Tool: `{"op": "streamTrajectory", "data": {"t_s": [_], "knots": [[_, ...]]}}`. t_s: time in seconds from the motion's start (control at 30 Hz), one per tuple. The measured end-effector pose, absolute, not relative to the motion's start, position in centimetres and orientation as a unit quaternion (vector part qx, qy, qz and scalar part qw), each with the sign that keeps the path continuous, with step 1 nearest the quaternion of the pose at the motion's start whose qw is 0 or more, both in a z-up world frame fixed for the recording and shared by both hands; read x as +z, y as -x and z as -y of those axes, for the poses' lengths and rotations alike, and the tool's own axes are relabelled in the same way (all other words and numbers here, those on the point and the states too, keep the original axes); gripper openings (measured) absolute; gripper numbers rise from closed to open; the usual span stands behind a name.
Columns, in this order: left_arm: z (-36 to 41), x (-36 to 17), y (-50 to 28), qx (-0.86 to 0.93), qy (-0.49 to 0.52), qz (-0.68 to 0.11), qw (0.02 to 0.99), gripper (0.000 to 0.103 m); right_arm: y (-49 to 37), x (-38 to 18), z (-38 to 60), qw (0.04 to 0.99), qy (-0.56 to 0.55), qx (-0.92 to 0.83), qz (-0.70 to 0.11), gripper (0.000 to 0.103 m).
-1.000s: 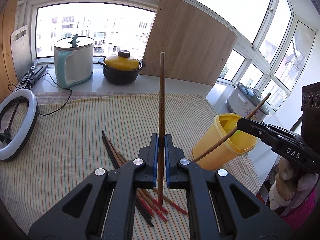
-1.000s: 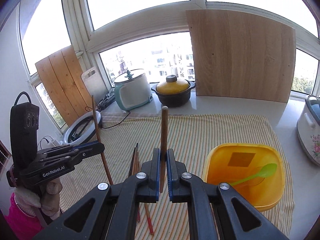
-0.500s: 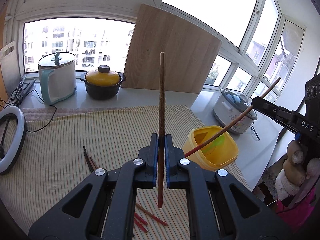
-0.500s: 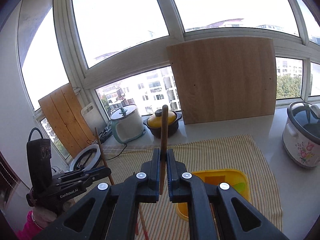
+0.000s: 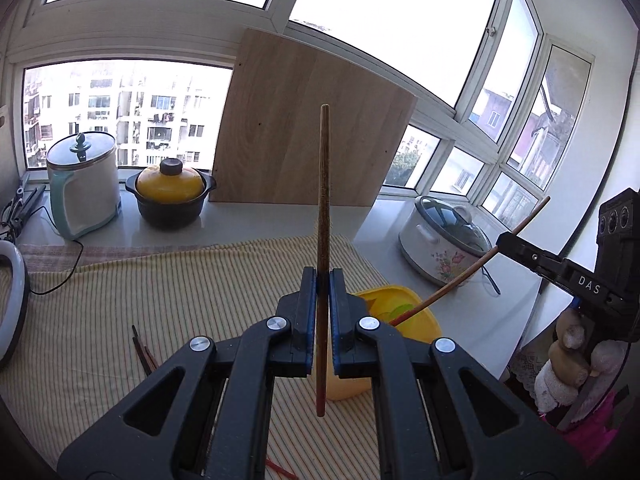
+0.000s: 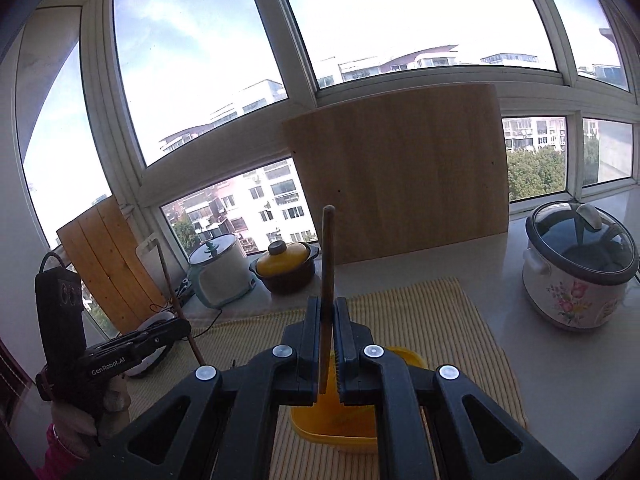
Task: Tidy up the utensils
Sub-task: 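Lift both chopsticks upright and carry them over the yellow bin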
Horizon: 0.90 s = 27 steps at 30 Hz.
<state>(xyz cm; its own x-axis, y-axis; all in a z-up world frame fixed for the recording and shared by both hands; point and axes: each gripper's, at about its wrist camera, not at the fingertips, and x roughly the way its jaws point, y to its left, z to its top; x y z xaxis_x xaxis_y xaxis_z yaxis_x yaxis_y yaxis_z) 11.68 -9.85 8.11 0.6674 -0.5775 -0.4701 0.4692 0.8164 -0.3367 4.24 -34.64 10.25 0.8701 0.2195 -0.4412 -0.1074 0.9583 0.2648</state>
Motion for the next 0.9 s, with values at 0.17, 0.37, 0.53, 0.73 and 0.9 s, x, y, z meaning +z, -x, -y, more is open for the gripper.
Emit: {"op": "streamTrajectory", "data": {"t_s": [0.17, 0.37, 0.53, 0.73, 0.9], "knots": [[12.0, 9.2, -12.3, -0.301, 0.093, -0.279, 0.907, 0.004, -4.2, 8.8, 36.1, 0.956, -0.12, 0.077, -0.258, 0.004], [14.8, 9.4, -13.6, -0.302, 0.087, -0.275, 0.908, 0.004, -4.5, 7.4, 37.0, 0.951, -0.122, 0.071, -0.274, 0.004], [16.4, 8.6, -15.1, -0.298, 0.087, -0.285, 0.907, 0.004, -4.5, 6.3, 37.5, 0.948, -0.124, 0.069, -0.285, 0.004], [17.6, 7.0, -16.1, -0.291, 0.081, -0.302, 0.904, 0.004, -4.6, 5.6, 37.9, 0.945, -0.125, 0.069, -0.293, 0.004], [18.1, 6.1, -16.1, -0.289, 0.077, -0.313, 0.901, 0.004, -4.6, 5.0, 37.6, 0.943, -0.125, 0.072, -0.3, 0.004]]}}
